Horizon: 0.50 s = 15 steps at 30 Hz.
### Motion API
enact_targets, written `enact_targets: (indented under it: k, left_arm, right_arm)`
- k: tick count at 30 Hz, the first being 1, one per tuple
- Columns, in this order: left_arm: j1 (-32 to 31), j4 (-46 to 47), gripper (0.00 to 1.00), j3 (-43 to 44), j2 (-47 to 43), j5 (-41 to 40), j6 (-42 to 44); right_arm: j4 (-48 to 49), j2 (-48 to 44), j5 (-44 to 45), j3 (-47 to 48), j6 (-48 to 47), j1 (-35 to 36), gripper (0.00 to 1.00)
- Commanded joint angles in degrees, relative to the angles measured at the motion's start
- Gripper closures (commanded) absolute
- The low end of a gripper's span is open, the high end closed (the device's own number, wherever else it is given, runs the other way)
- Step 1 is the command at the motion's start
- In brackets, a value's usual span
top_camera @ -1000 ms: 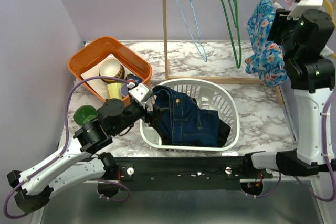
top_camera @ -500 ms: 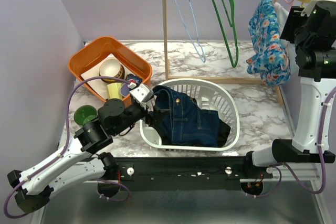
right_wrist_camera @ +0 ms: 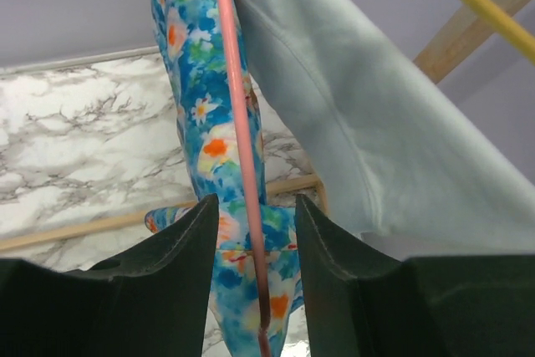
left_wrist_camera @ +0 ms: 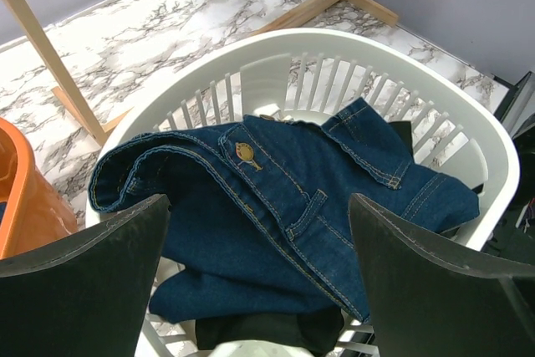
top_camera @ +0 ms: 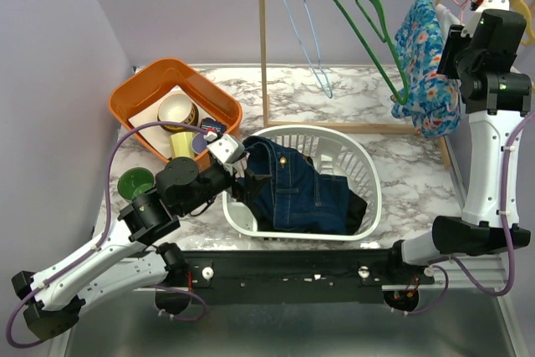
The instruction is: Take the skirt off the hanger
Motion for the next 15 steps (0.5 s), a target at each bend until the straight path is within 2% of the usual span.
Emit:
enact_targets:
  k: [1,7,15]
  left_arm:
    - [-0.3,1.3,0.01,-0.7,-0.4,1.2,-0.3]
    - [-0.3,1.3,0.01,-0.6,0.0,1.3,-0.2]
    - [-0.3,1.7,0.01,-0.5,0.5,1.8,-0.4]
  right_arm:
    - [1.3,-0.3,-3.5,-1.2,0.0,-0.5,0.62]
    - [4.1,-2.3,-3.9,0.4,-2.3,-0.5,0.99]
    - [9.3,-4.1,-5.2,2.2,-5.2,-0.5,0.99]
